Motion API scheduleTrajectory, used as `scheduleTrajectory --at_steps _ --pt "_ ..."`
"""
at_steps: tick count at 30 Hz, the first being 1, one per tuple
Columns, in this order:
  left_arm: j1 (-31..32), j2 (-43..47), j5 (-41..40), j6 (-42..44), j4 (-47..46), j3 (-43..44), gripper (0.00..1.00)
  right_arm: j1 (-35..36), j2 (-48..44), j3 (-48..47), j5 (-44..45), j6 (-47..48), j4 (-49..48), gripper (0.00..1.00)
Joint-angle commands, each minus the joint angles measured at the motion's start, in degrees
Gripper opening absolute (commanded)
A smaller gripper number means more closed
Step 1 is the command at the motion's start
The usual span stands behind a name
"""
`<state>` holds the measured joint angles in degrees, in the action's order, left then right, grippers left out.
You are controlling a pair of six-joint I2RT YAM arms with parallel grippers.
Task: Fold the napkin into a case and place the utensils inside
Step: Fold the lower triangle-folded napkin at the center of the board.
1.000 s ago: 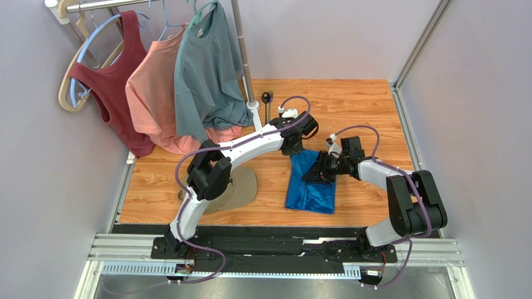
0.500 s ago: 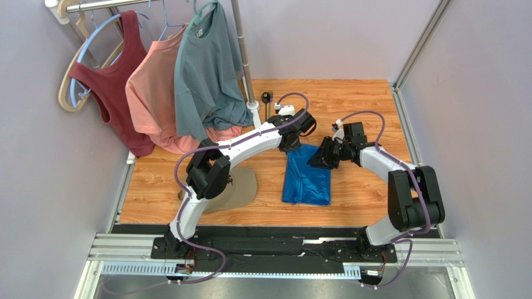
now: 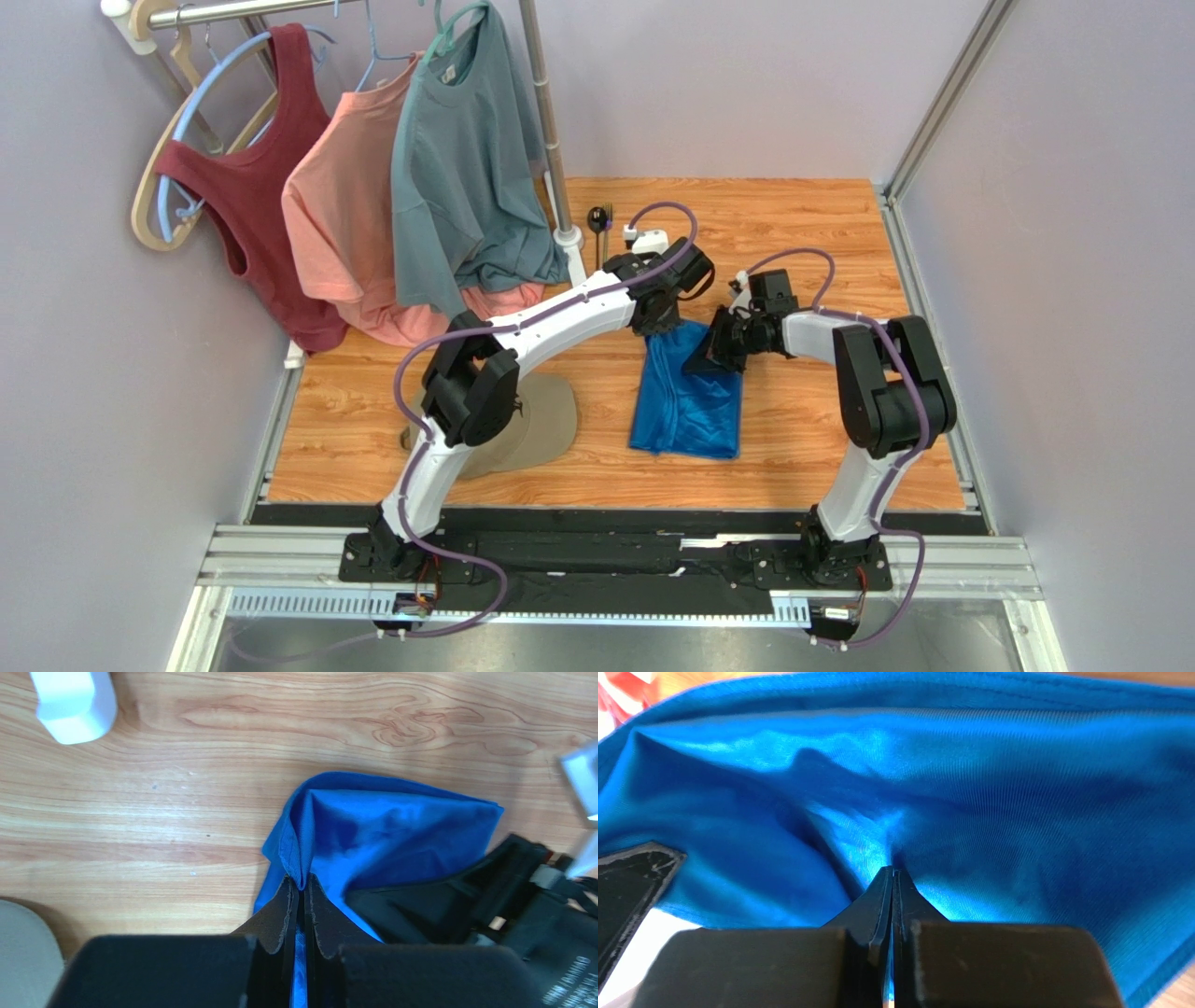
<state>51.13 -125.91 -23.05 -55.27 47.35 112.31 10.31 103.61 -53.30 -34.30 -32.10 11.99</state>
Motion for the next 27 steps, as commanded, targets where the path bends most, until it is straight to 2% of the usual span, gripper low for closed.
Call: scheduleTrajectory --at_steps 1,8,17,27 --pt "0.11 -2.06 2.74 -1.42 -0.33 5.19 0.00 1.29 1.33 -0.06 0.99 0.81 -2.41 0.00" --pt "0.11 -5.75 3.01 -0.02 -2.53 8.54 0.00 1.56 1.68 1.88 1.43 -0.07 -3.02 0.00" --pt "0.11 -2.69 4.51 5.96 -14.82 1.25 0.00 1.65 2.47 1.45 0.29 1.95 -2.76 0.00" --pt "0.11 0.05 6.70 9.12 -17.56 -2.18 0.00 0.42 -7.28 -1.10 6.43 3.97 6.54 0.00"
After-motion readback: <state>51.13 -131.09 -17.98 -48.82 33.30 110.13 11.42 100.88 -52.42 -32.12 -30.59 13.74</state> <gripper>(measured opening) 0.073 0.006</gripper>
